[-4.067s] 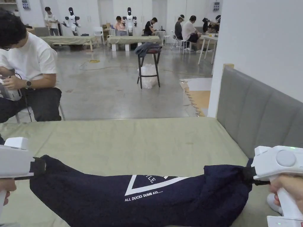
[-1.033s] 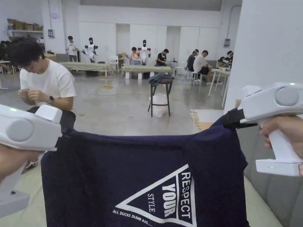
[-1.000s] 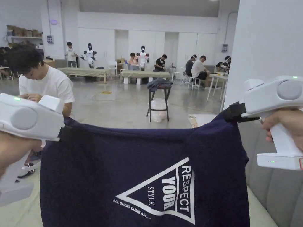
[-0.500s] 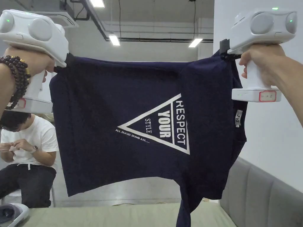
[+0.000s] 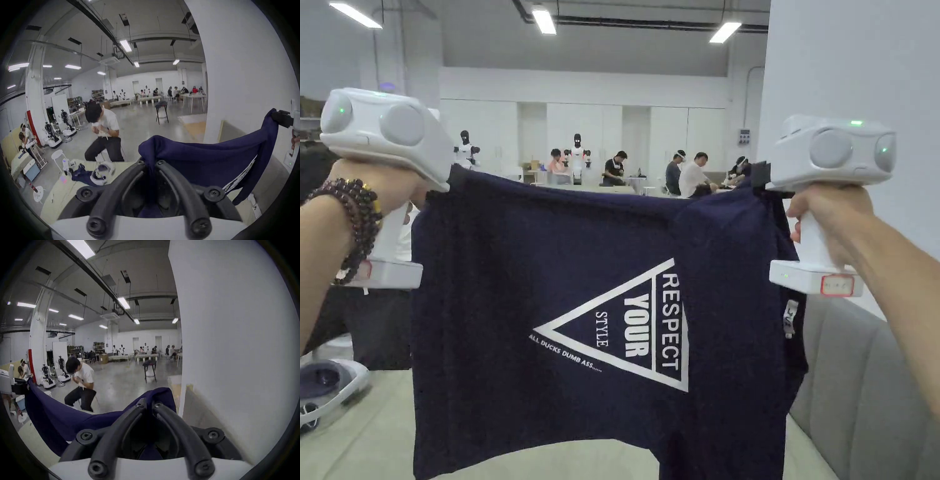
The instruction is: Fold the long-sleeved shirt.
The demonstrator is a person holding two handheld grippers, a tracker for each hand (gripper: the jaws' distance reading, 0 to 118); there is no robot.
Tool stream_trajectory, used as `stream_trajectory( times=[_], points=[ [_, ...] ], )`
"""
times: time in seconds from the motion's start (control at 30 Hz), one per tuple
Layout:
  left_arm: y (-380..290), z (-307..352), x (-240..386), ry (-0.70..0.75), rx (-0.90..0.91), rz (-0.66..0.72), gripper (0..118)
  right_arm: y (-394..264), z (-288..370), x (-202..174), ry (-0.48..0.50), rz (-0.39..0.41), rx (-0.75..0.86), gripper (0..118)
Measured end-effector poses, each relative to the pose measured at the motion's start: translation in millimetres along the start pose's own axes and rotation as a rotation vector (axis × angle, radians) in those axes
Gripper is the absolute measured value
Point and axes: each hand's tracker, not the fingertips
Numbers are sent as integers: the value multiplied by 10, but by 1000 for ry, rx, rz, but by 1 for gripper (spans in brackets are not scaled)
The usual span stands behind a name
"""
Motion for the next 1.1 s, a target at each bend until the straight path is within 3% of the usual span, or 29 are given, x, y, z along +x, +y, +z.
stream_trajectory(
  times=[0.17,0.3,0.53,0.7,0.9,1.1],
  points=[
    [-670,-378,-4,-31,-113,12,9,-835,-223,71,24,-21,-104,3],
    [-951,-211,-26,-68,-118,13,9,-1105,-13,142,40,-27,-137,3],
    [-1424,735,-6,-144,-76,-27,9,-1241,974,218,40,55,-121,3],
    [-2221,1448,22,-173,-102,-119,9,-1761,1852,384,80,7,-185,3],
    [-3833,2100,24,-255,-330,-137,9,-3057,2786,495,133,75,-395,3],
    [-5376,2340,216,-338,-709,-187,9,-4665,3123,533,170,181,-855,3]
  ],
)
